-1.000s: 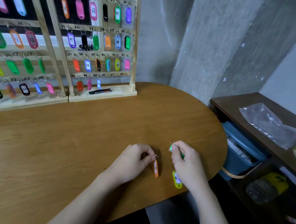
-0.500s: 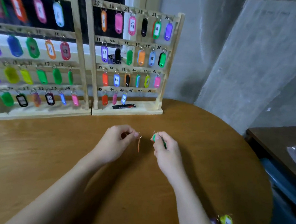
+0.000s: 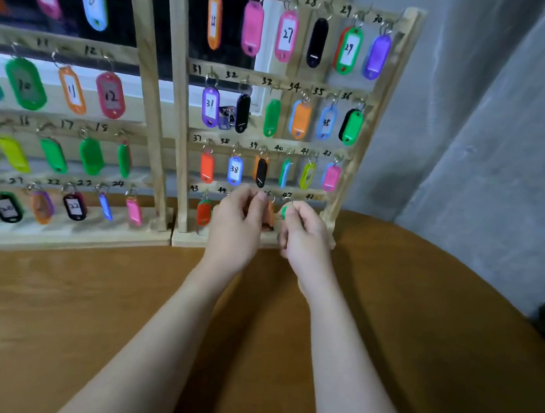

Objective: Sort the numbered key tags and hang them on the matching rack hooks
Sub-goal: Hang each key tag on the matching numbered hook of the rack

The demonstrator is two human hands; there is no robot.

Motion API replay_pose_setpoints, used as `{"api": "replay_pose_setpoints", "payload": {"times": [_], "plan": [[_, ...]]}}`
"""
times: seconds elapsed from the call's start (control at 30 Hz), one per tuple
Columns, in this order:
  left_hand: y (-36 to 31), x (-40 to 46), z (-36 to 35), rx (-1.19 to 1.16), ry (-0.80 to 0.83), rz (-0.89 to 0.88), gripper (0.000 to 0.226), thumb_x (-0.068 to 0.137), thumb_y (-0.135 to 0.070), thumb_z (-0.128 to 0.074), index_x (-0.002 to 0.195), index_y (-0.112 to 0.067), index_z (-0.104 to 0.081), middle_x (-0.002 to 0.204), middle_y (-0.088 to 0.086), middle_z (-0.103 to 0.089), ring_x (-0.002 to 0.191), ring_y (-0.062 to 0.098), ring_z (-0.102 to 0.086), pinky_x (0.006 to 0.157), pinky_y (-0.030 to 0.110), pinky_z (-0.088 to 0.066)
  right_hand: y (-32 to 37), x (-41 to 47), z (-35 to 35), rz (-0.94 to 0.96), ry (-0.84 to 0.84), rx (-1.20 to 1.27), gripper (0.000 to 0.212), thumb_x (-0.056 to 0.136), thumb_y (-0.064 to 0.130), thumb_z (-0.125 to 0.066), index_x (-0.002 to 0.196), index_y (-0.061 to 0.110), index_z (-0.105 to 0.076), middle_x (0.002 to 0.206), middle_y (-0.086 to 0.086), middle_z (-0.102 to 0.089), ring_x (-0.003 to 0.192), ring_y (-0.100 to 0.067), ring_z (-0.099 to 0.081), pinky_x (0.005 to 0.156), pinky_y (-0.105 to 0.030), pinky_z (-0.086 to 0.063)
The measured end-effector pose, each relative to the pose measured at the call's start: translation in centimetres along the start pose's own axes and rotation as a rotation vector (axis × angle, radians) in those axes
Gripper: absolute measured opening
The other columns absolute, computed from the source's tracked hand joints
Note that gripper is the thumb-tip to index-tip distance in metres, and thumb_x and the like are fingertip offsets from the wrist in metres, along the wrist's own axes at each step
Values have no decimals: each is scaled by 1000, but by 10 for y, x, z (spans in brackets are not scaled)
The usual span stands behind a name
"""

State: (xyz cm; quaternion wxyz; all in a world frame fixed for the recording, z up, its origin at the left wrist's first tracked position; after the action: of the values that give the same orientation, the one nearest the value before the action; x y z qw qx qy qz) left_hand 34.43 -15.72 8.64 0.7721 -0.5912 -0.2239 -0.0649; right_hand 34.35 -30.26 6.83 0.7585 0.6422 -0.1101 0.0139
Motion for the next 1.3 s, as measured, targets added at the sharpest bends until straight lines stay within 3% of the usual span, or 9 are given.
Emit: {"api": "replay_pose_setpoints", "payload": {"times": [0.17, 0.27, 0.43, 0.57, 0.77, 0.93, 1.03, 1.2, 1.3], "plan": [[12, 8, -2, 52, -90, -54, 25, 105, -23, -50, 80, -22, -55, 64, -4, -59, 58, 9, -53, 58, 25, -41, -13, 24, -11, -10, 10, 90, 31, 108, 20, -43, 78, 21, -53, 64, 0, -39, 61, -19, -38, 47, -22, -30], [13, 11, -2, 26, -103, -88, 24, 104, -26, -49, 82, -21, -57, 65, -3, -60, 62, 19, -56, 60, 37, -46, -21, 32, -13, -55, 17, 115, 33, 107, 22, -45, 75, 18, -51, 64, -1, -38, 59, -19, -35, 47, -24, -27], [5, 14, -13, 106, -44, -133, 23, 102, -26, -53, 81, -21, -62, 61, -4, -59, 57, 18, -55, 57, 41, -48, -26, 34, -11, -55, 37, 68, 33, 103, 21, -49, 70, 19, -52, 59, 4, -42, 60, -18, -41, 52, -26, -33], [12, 17, -18, 193, -17, -100, 24, 99, -27, -54, 78, -23, -66, 63, -7, -66, 63, 16, -65, 63, 42, -53, -34, 31, -13, -100, 63, 98, 27, 107, 15, -47, 90, -4, -57, 58, 7, -49, 53, -10, -45, 45, -18, -33], [7, 18, -20, 246, -41, -90, 34, 99, -26, -53, 65, -22, -56, 56, -2, -60, 59, 22, -58, 56, 38, -44, -43, 28, -14, -78, 92, 102, 31, 108, 28, -47, 87, 17, -66, 60, 12, -51, 63, -15, -45, 49, -20, -35], [4, 18, -21, 408, -50, -92, 40, 100, -29, -52, 61, -23, -46, 51, -3, -51, 55, 27, -51, 52, 35, -33, -45, 31, -9, -63, 92, 49, 28, 108, 30, -47, 96, 20, -70, 70, 5, -54, 69, -15, -49, 55, -24, -39], [3, 12, -22, 463, -54, -90, 44, 100, -28, -53, 58, -24, -41, 49, -6, -44, 52, 26, -44, 51, 33, -26, -50, 31, -5, -71, 96, 31, 28, 106, 32, -51, 91, 18, -70, 69, 2, -53, 68, -16, -49, 57, -28, -38], [3, 12, -19, 441, -41, -75, 32, 100, -27, -54, 73, -13, -65, 57, 3, -60, 60, 30, -58, 53, 37, -42, -50, 29, 7, -69, 69, -73, 39, 101, 37, -59, 66, 20, -64, 57, 2, -48, 58, -16, -46, 55, -29, -35], [-3, 1, -14, 466, -26, -69, 35, 99, -24, -55, 65, -16, -55, 50, -3, -50, 51, 23, -50, 48, 34, -30, -46, 20, 19, -83, 62, -263, 43, 100, 41, -59, 69, 10, -63, 59, 0, -52, 57, -17, -50, 57, -31, -38]]}}
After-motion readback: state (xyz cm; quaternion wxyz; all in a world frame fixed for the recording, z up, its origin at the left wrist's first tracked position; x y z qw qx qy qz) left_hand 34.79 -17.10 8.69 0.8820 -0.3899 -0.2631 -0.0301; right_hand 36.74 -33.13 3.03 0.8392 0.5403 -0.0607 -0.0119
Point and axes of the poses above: each hand's wrist, its own x-axis towards the middle knuckle, its own z-axis out of the back of the hand, y = z × x, the point moved 9 cm from there along x, towards the middle knuckle
